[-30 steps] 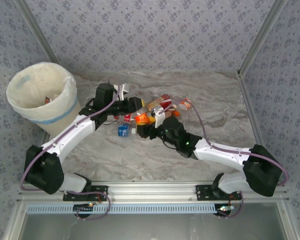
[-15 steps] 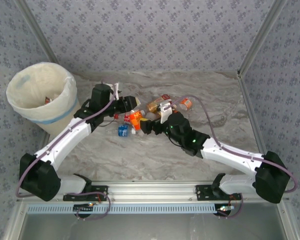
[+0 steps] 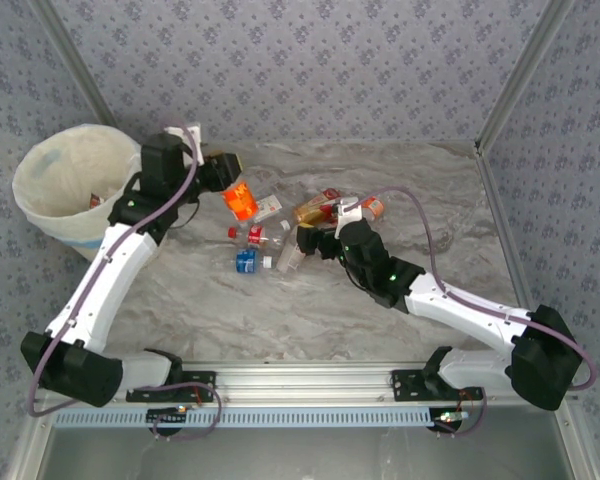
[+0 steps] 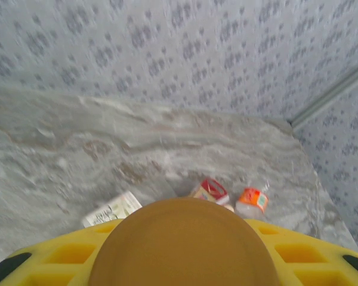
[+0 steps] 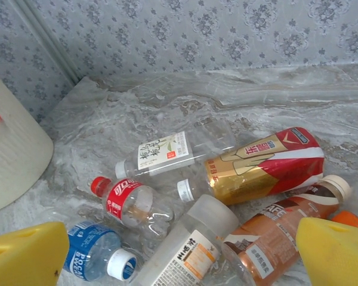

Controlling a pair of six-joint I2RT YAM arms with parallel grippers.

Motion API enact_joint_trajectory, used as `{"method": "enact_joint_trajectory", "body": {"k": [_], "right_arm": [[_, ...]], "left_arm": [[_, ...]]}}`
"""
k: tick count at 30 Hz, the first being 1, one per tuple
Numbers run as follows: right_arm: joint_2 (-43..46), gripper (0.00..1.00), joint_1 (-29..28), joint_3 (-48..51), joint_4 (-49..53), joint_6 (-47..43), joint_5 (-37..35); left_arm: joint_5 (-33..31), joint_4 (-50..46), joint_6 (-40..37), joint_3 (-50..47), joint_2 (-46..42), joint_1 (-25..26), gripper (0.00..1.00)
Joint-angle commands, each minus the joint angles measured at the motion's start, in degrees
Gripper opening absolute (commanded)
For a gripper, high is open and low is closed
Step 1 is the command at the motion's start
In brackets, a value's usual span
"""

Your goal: Put the plastic bottles in the bin

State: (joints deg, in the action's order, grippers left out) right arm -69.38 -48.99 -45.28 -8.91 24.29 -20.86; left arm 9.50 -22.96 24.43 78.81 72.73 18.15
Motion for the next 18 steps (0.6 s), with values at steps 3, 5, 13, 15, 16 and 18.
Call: {"method": "enact_joint_trajectory", "body": {"k": [3,5,13,15,16,18], "right_arm": [[0.23,1.0,0.38,-1.08,0.77,1.02,-2.34],[0.06,1.0,0.38,-1.39,1.15,0.93,-2.31],[-0.22,1.0,0.4,-2.09,2.52,0.84,-1.99],[-0.14,1.0,0.43,-2.15,3.14,0.84,-2.08],[-0.14,1.0,0.42,-2.05,3.22,0.92,-2.15],[-0.05,1.0,0.43,-1.8,3.24,1.02,-2.27]], "left_arm": [[-3.0,-1.13,-4.71,7.15,-0.67,-2.04,0.27],[-6.2,-1.9,-6.71,9.83,-0.58,-2.56,0.27],[-23.06,-3.09,-15.9,18.73,0.16,-9.89,0.28],[-27.34,-2.24,-17.05,19.02,0.09,-12.69,0.28],[-29.17,-1.39,-17.83,18.86,-0.08,-14.02,0.28],[-31.63,0.1,-18.93,18.45,-0.33,-16.3,0.28]]}}
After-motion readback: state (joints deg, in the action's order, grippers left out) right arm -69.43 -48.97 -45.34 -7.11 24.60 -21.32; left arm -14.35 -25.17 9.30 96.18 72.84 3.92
